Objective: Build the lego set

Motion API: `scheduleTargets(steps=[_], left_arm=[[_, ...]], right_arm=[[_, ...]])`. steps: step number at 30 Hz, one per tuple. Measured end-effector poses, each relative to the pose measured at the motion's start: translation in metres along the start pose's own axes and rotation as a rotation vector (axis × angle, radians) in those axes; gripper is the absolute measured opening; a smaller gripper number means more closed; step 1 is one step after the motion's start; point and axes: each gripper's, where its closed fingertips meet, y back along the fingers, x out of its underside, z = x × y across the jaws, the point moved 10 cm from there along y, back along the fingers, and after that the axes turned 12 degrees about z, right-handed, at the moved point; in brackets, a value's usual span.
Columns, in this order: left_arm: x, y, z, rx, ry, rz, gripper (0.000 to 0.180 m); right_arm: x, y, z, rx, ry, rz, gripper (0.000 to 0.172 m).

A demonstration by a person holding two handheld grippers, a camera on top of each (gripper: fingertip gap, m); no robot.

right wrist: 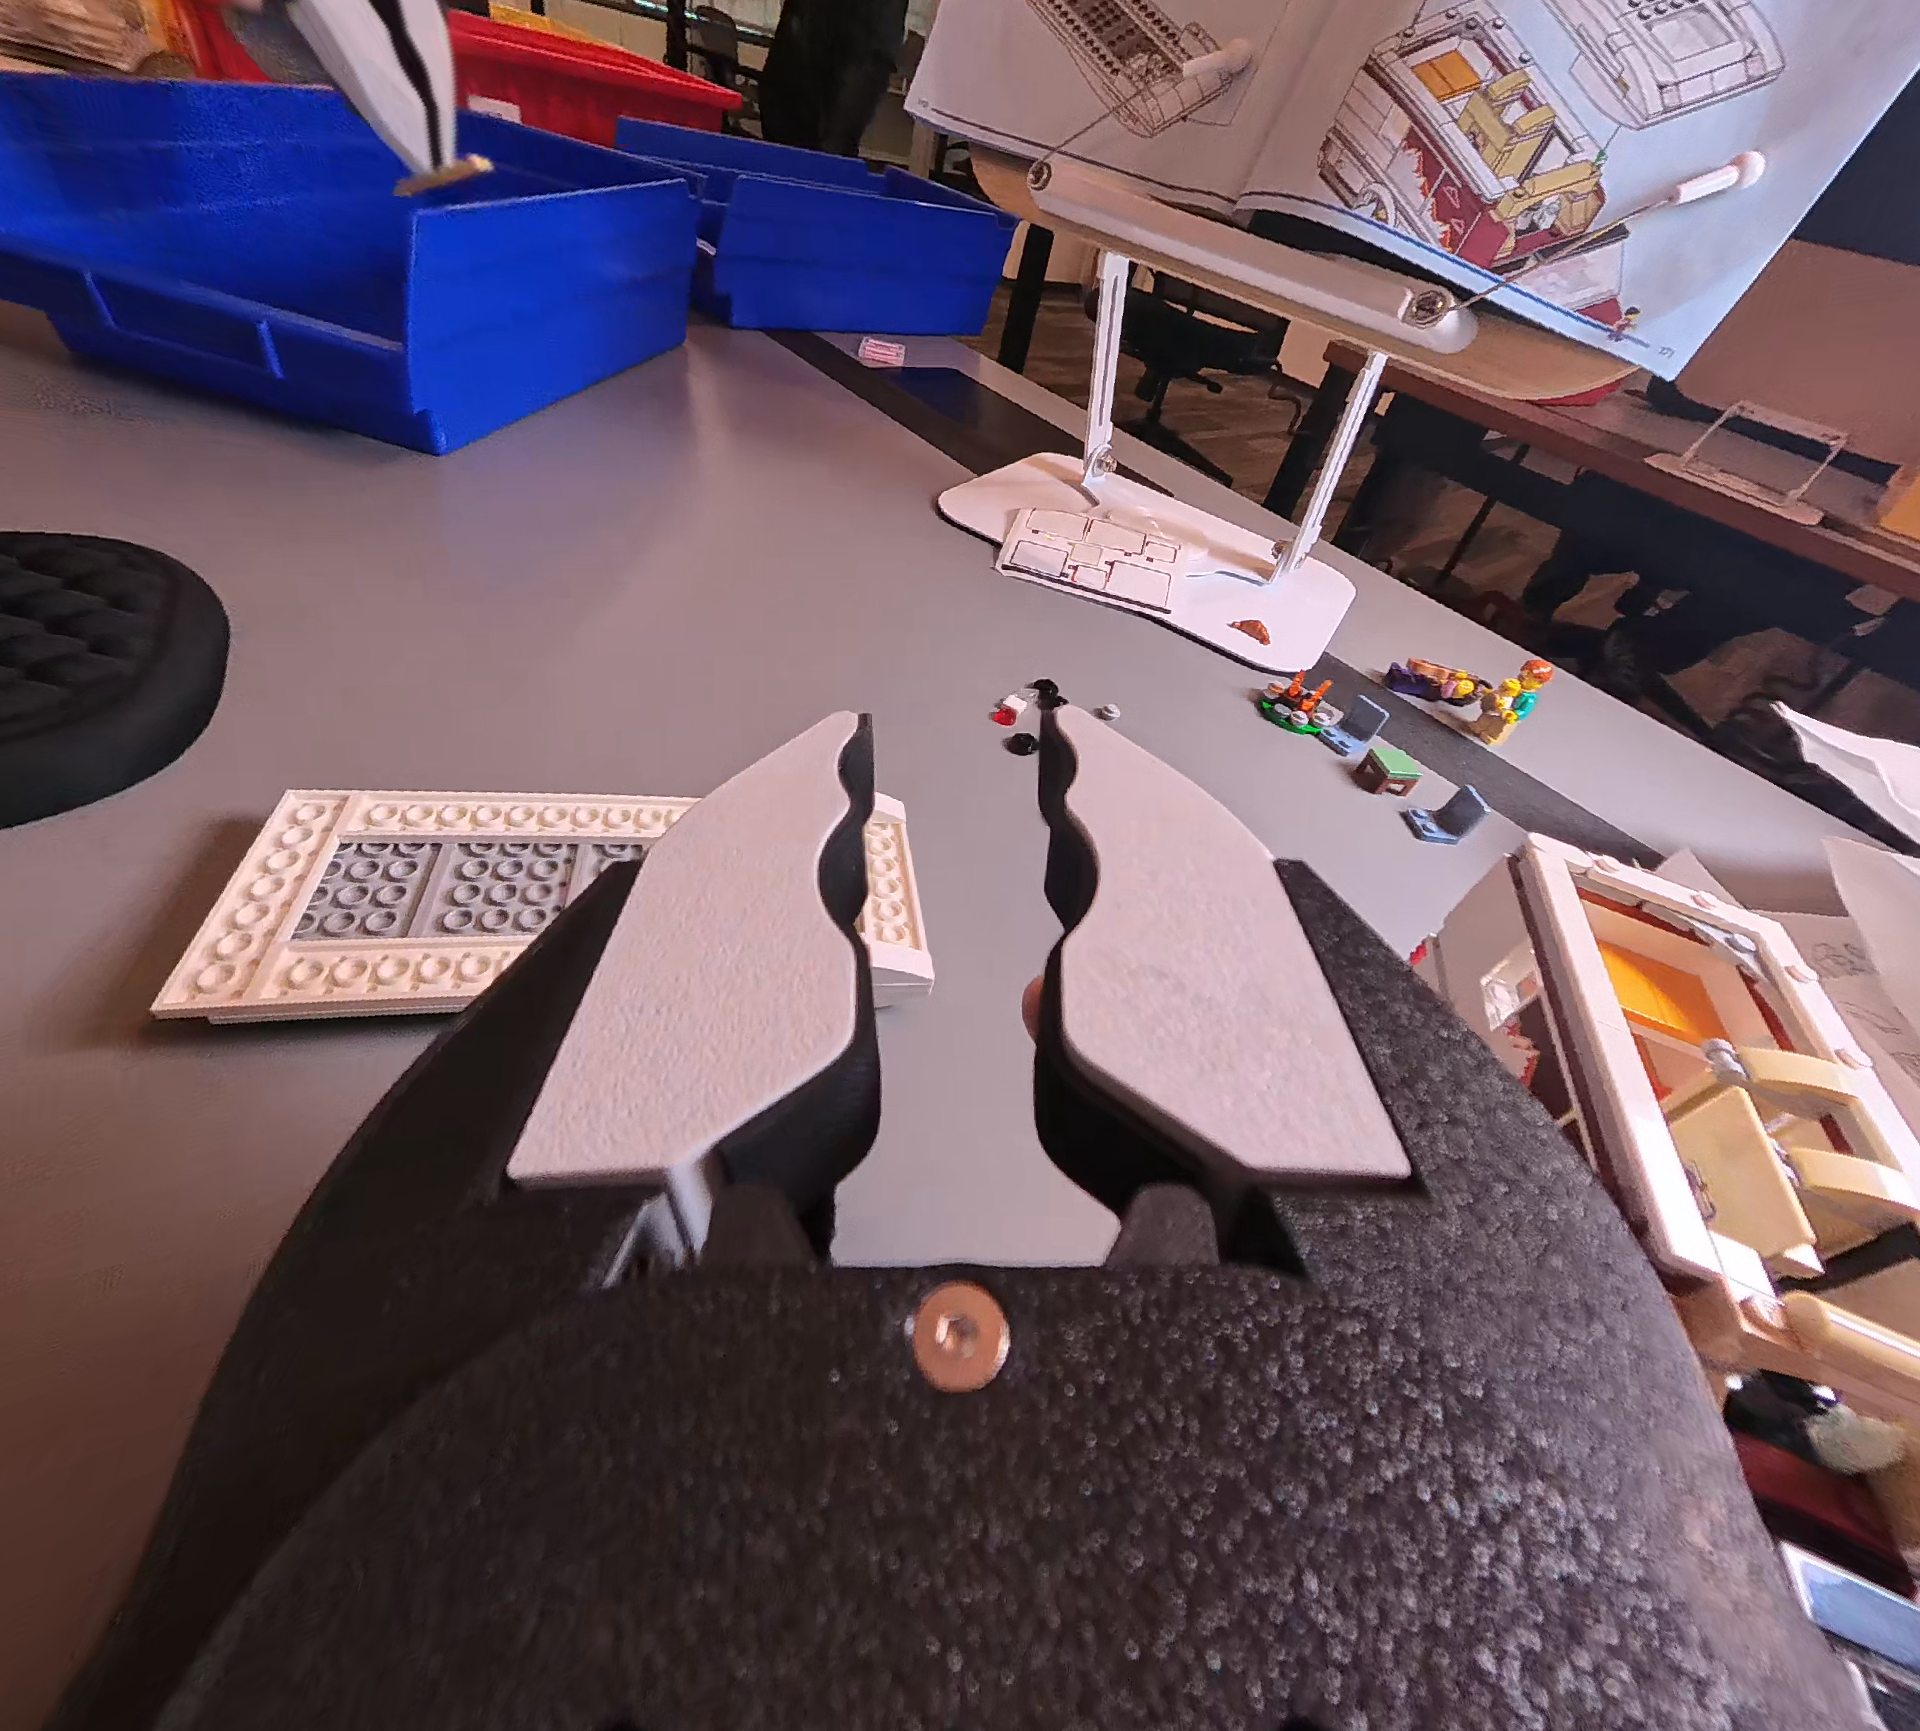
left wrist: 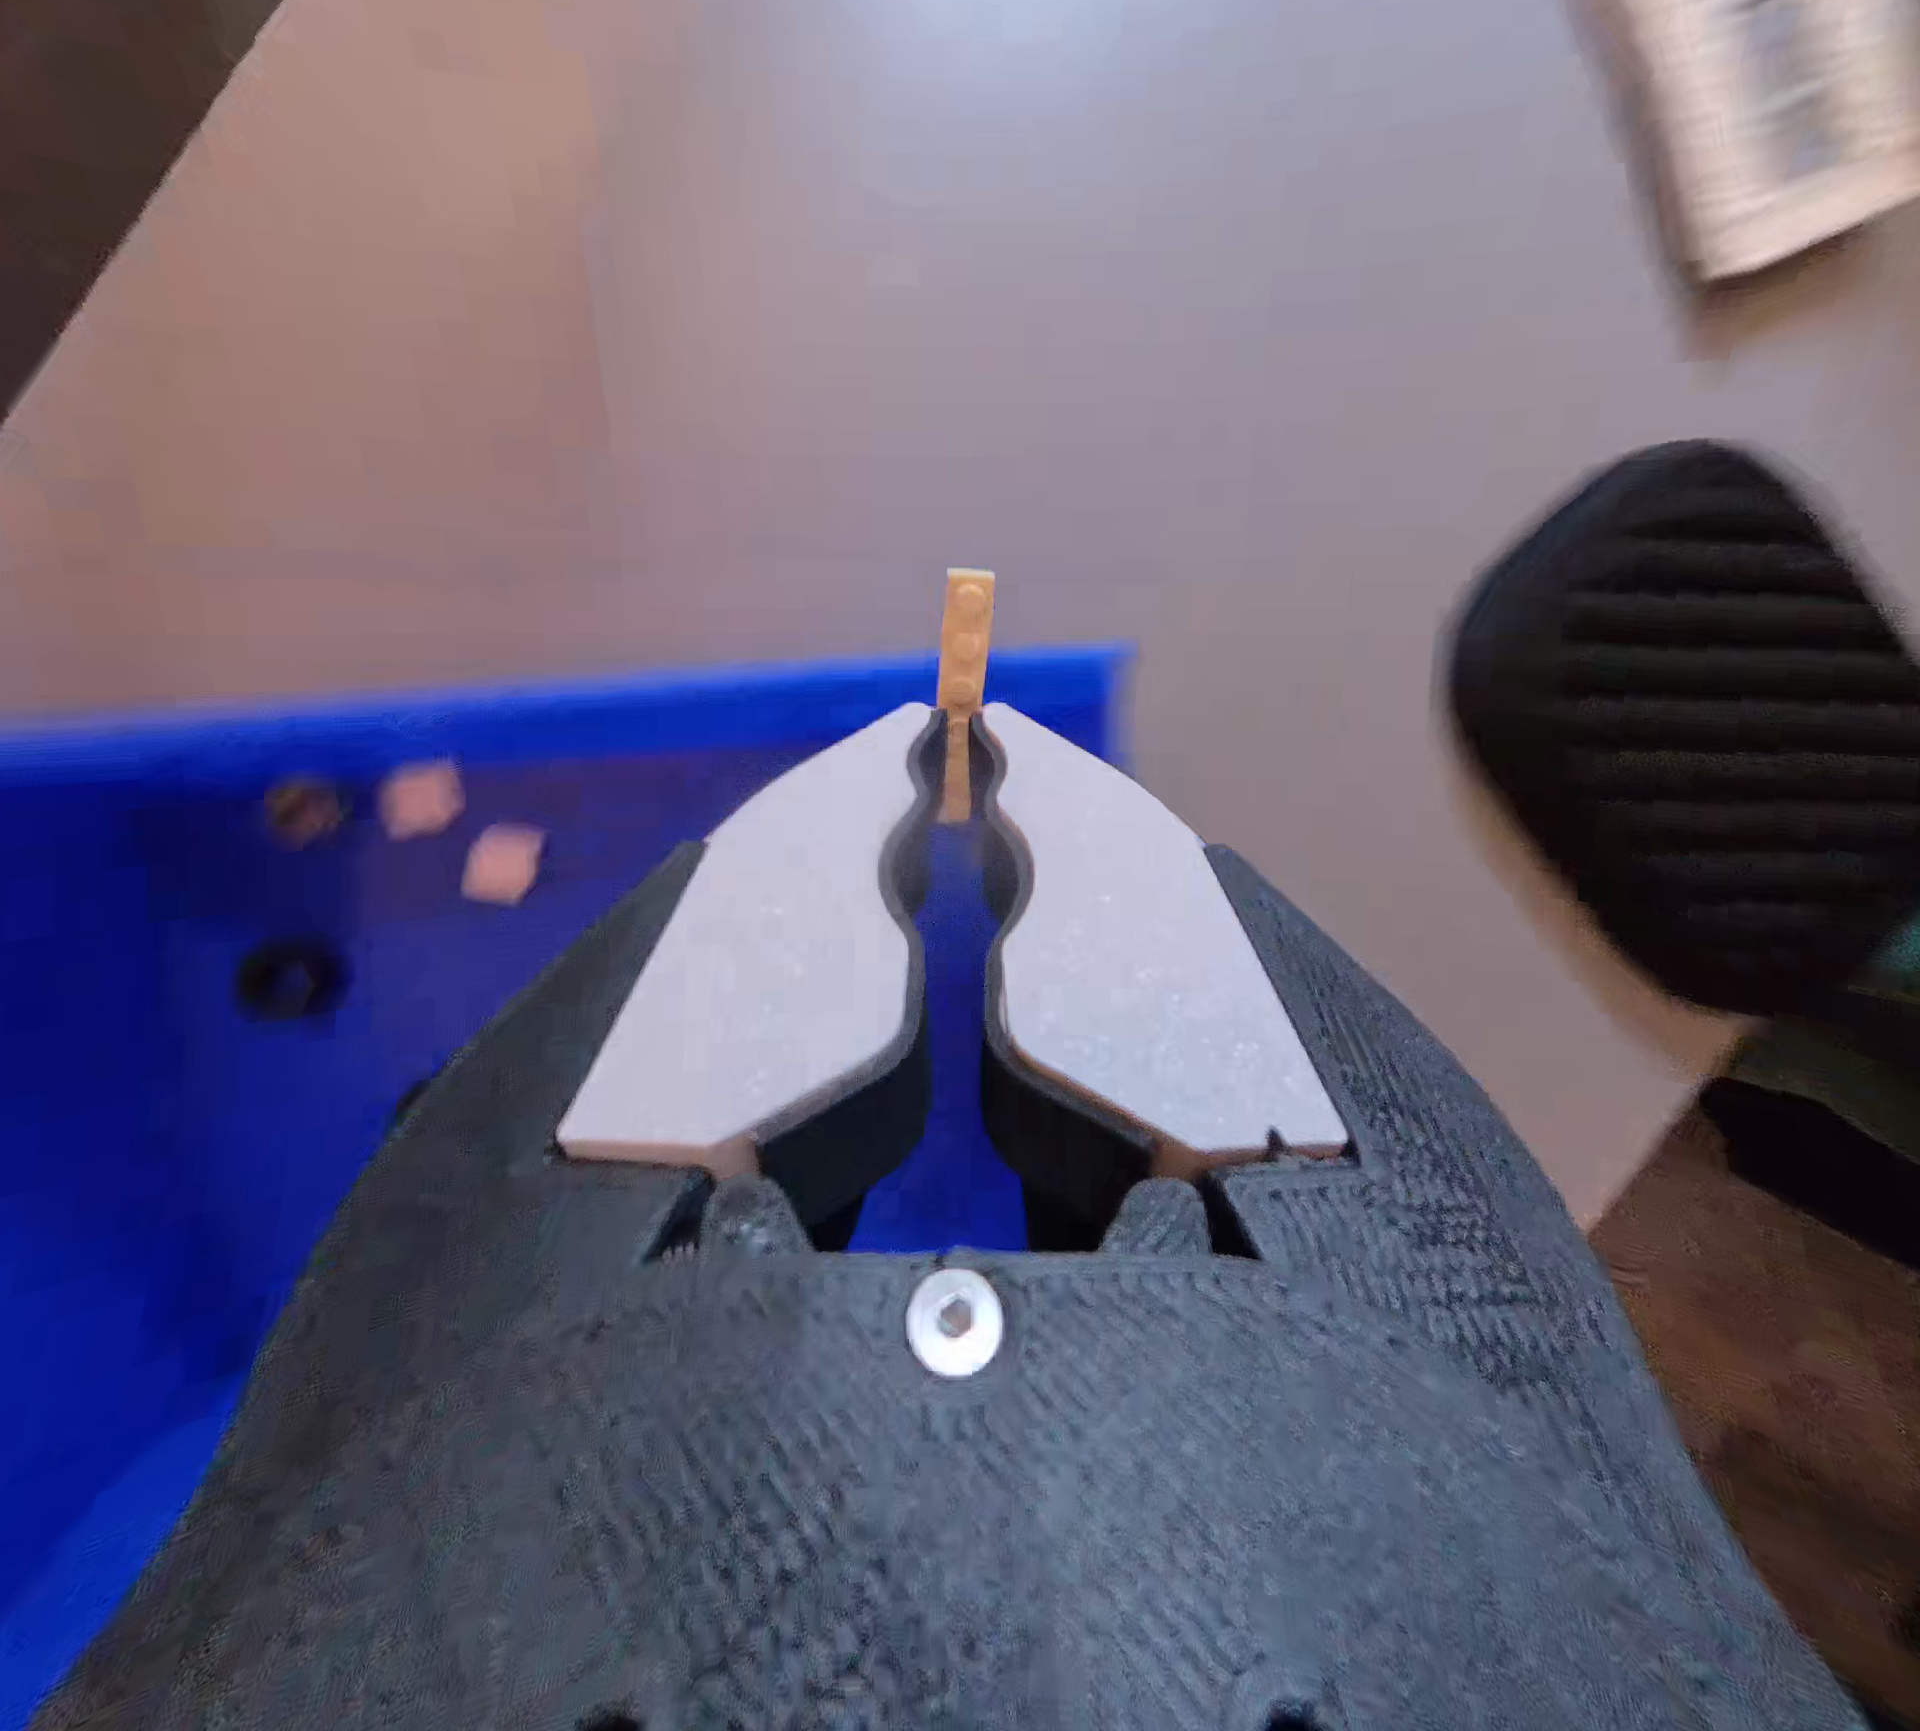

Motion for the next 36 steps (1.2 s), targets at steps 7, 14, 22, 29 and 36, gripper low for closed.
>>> scheduleTargets(steps=[7,14,22,29,36], left_arm=[[-0.089,-0.074,-0.120,0.078,-0.303,0.066,0.004],[-0.114,-0.143,-0.131,0.105,-0.356,0.177,0.020],[-0.088,-0.109,-0.125,0.078,-0.315,0.036,0.032],[-0.080,-0.126,-0.131,0.108,-0.274,0.001,0.030],[-0.065,-0.119,-0.138,0.069,-0.258,-0.062,0.028]], right_arm=[[0.002,-0.001,-0.002,-0.003,-0.022,0.001,0.029],[0.000,0.006,-0.003,0.029,0.015,0.018,0.032],[0.001,-0.012,0.010,-0.433,0.517,0.434,0.082],[-0.032,-0.070,0.025,-0.691,0.945,0.670,0.099],[-0.026,-0.110,0.021,-0.877,0.934,0.885,0.082]])
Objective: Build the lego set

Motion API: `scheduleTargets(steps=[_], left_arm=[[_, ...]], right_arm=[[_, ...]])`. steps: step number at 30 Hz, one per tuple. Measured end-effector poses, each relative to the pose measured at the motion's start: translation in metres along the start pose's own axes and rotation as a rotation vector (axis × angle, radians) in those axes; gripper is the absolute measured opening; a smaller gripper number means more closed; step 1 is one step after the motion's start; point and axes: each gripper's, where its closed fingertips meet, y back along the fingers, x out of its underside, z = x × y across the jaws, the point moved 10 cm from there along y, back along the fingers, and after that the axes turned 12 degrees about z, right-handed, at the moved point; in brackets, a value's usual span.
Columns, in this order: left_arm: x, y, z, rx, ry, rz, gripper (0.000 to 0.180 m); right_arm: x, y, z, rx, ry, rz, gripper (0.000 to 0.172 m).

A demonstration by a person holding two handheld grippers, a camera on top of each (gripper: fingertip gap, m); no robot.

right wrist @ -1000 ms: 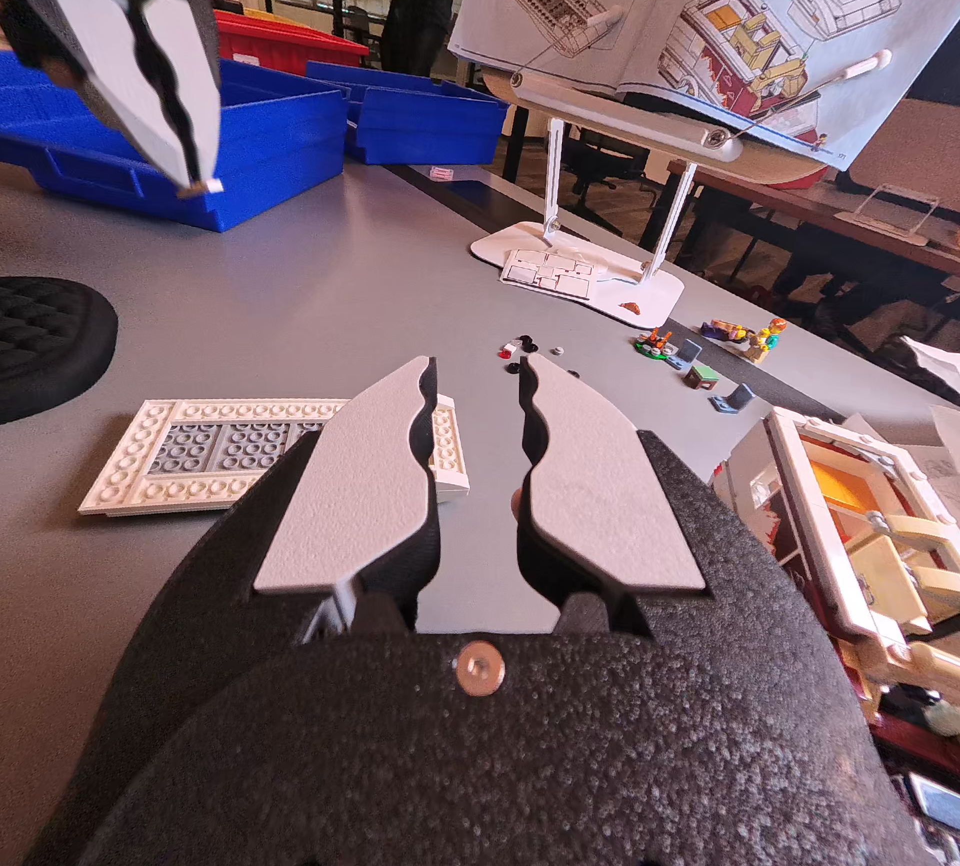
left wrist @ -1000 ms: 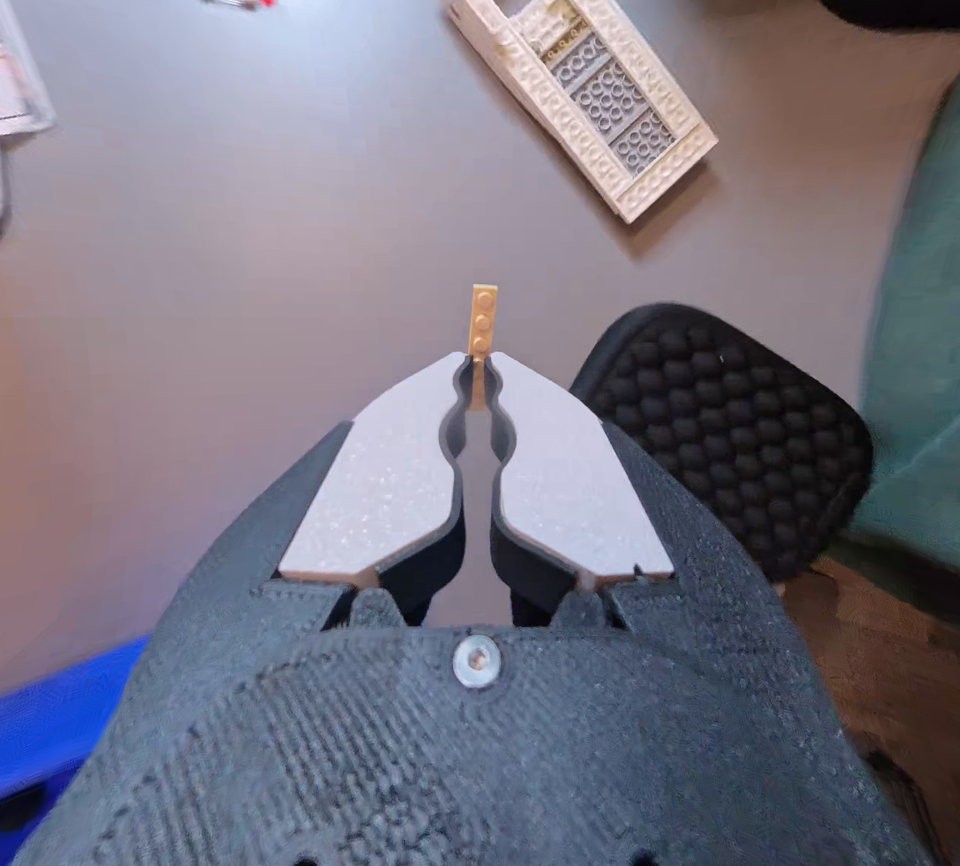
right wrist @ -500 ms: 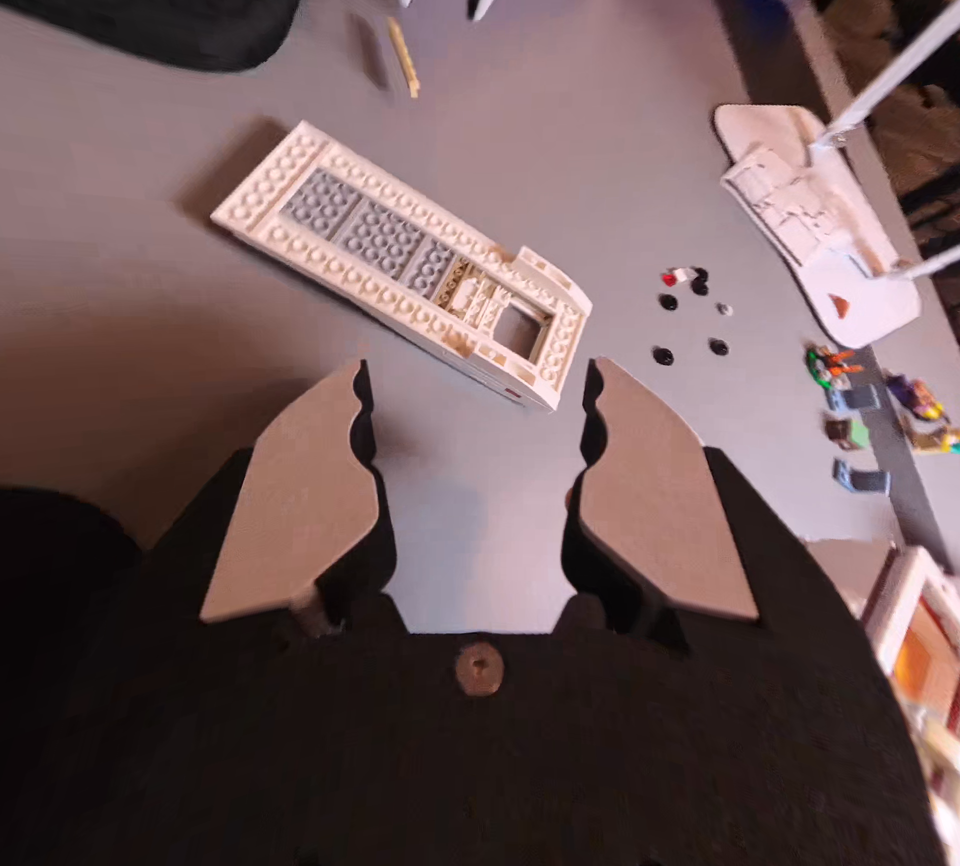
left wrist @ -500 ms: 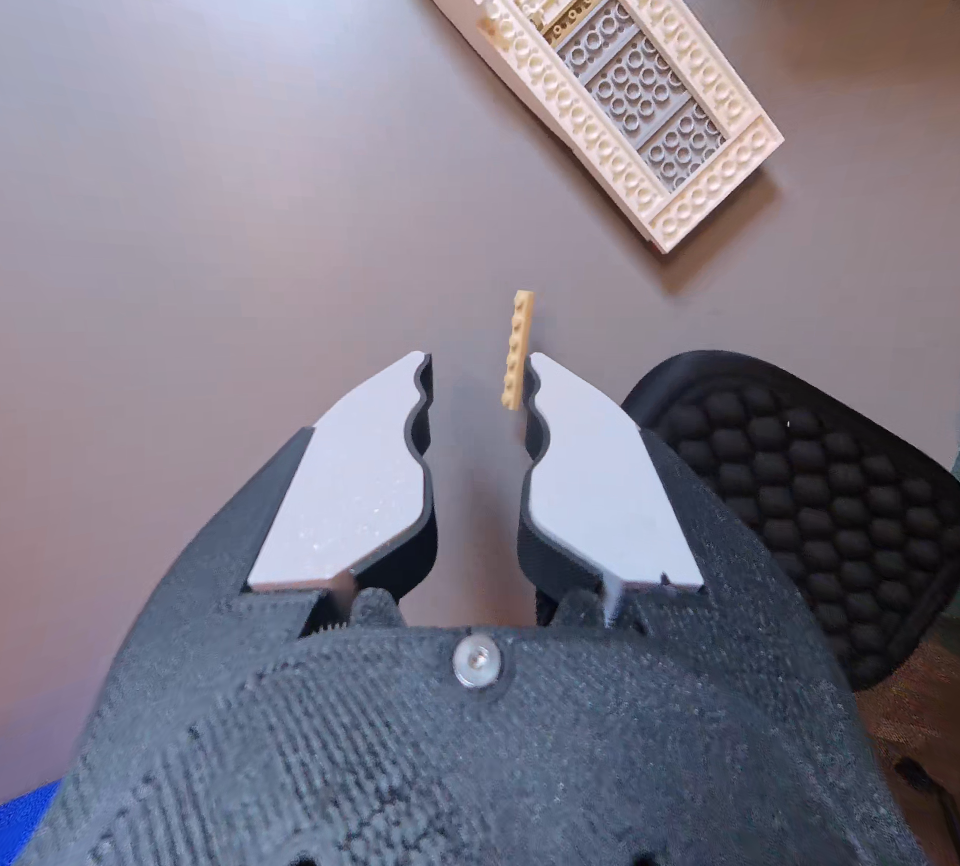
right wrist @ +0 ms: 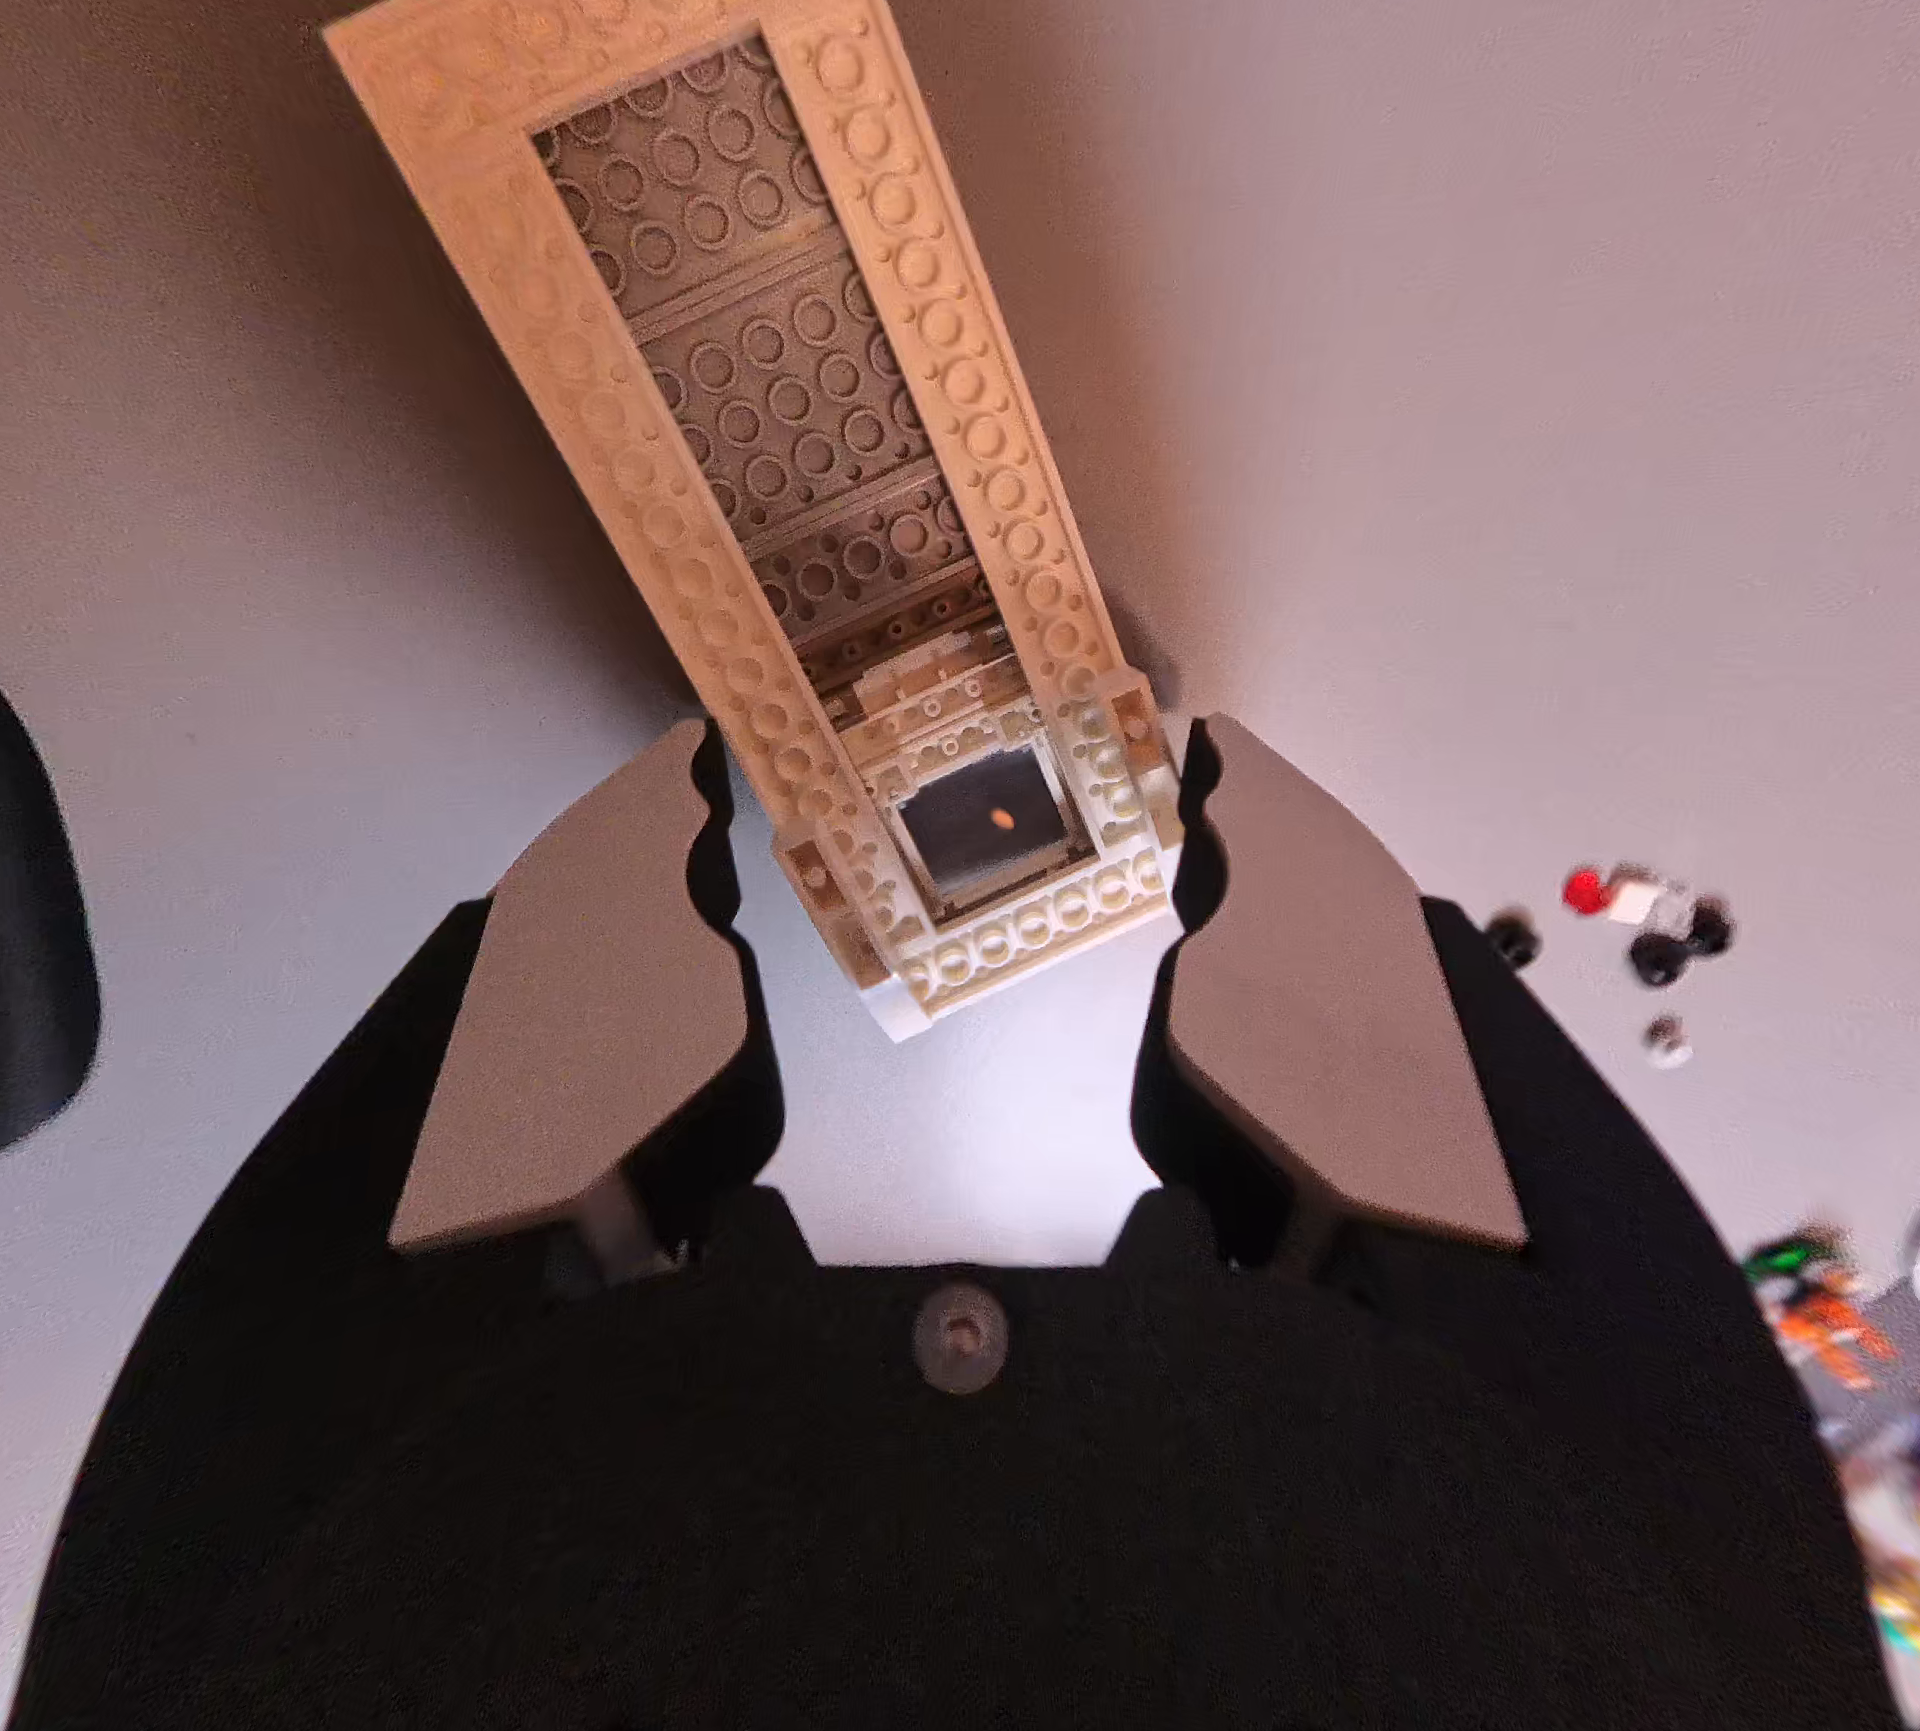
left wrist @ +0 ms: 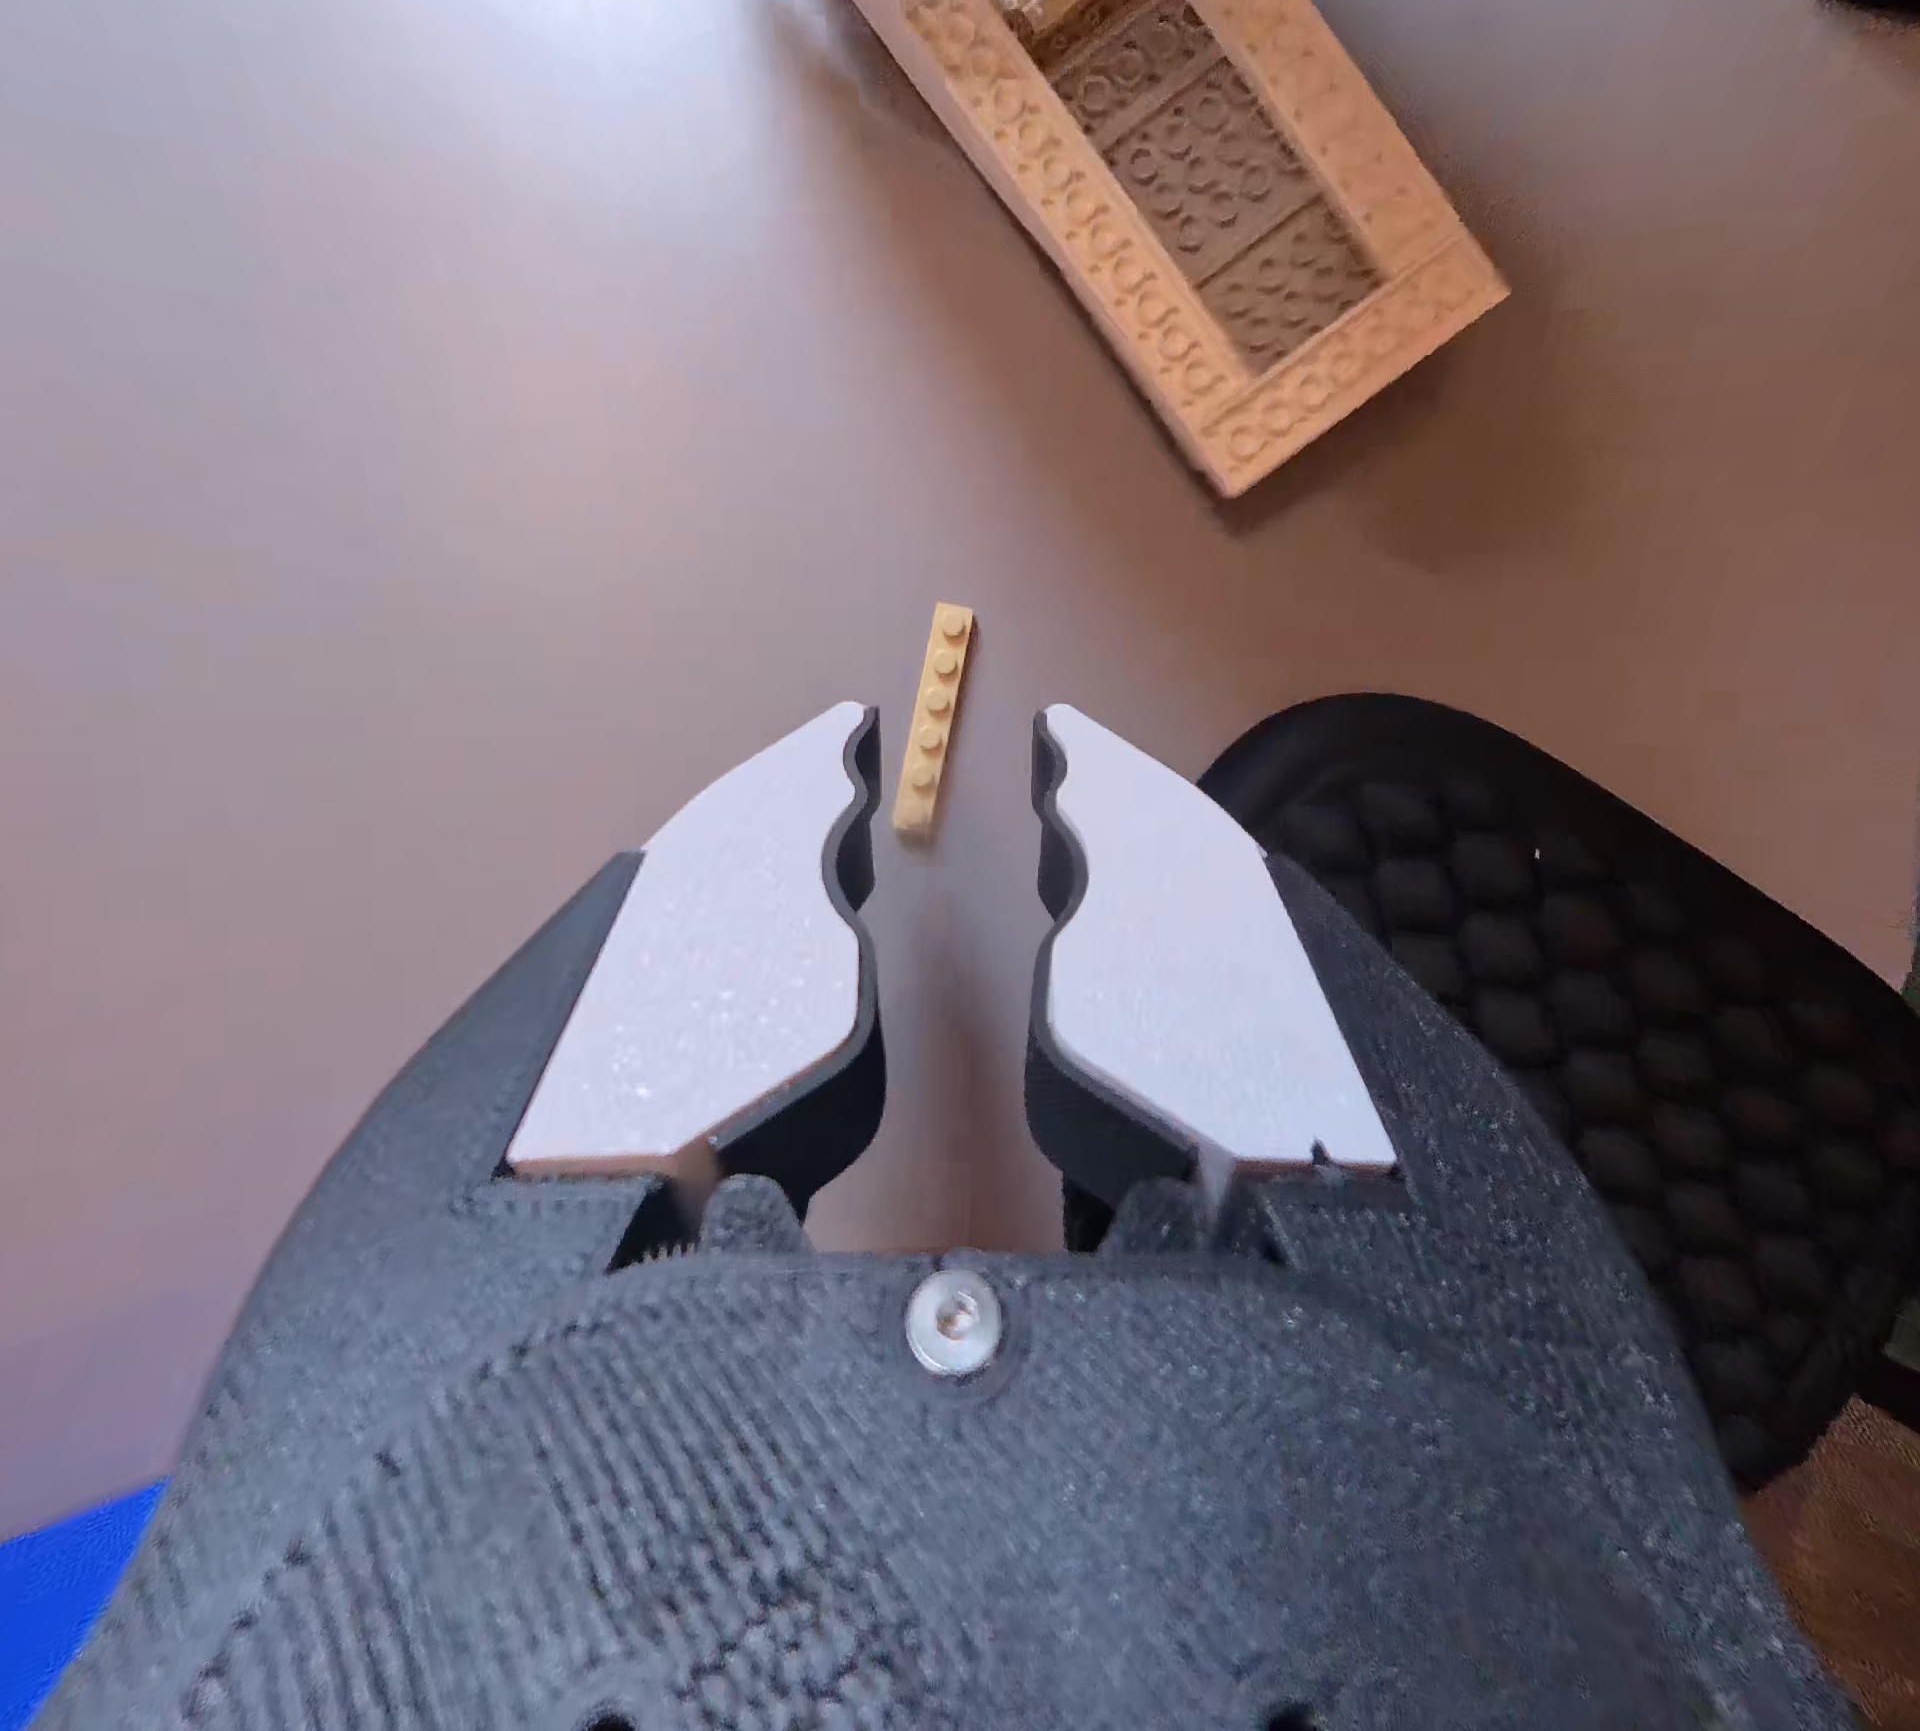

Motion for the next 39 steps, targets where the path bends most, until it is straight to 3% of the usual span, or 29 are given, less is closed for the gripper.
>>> scheduleTargets(steps=[5,7,10,13,16,19,21,24,25,26,28,30,34,35,39], left_arm=[[0.028,0.039,0.000,-0.148,0.063,-0.124,0.020],[0.044,0.066,0.010,-0.255,0.133,-0.170,0.020],[0.076,0.114,0.041,-0.453,0.281,-0.208,0.021],[0.111,0.144,0.075,-0.471,0.420,-0.174,0.022],[0.140,0.135,0.107,-0.395,0.456,0.013,0.023],[0.167,0.108,0.128,-0.325,0.441,0.323,0.026],[0.182,0.092,0.135,-0.214,0.437,0.440,0.031],[0.197,0.077,0.145,-0.159,0.407,0.554,0.041],[0.199,0.072,0.145,-0.125,0.402,0.553,0.037],[0.198,0.072,0.145,-0.088,0.403,0.535,0.020],[0.197,0.072,0.146,-0.103,0.381,0.557,0.018],[0.180,0.082,0.135,-0.081,0.348,0.425,0.018],[0.099,0.118,0.072,0.072,0.144,-0.256,0.017],[0.080,0.113,0.058,0.155,0.139,-0.397,0.016],[0.019,0.054,0.012,0.702,0.100,-0.749,0.016]], right_arm=[[0.017,0.001,-0.020,0.014,-0.487,0.078,0.081],[0.022,0.000,-0.029,0.013,-0.677,0.037,0.080],[0.025,-0.001,-0.038,0.070,-0.747,0.068,0.081],[0.020,0.001,-0.038,0.092,-0.768,0.010,0.094],[0.016,0.022,-0.024,0.189,-0.736,-0.142,0.099],[0.014,0.043,0.002,0.268,-0.734,-0.346,0.094],[0.018,0.049,0.022,0.290,-0.765,-0.454,0.091],[0.029,0.049,0.048,0.315,-0.824,-0.564,0.090],[0.034,0.048,0.055,0.322,-0.847,-0.589,0.090],[0.039,0.047,0.061,0.327,-0.875,-0.610,0.089],[0.047,0.046,0.071,0.325,-0.927,-0.645,0.087],[0.054,0.045,0.079,0.329,-0.963,-0.683,0.085],[0.050,0.047,0.092,0.353,-0.935,-0.815,0.079],[0.045,0.049,0.093,0.373,-0.904,-0.854,0.077],[0.007,0.058,0.095,0.485,-0.689,-0.963,0.068]])
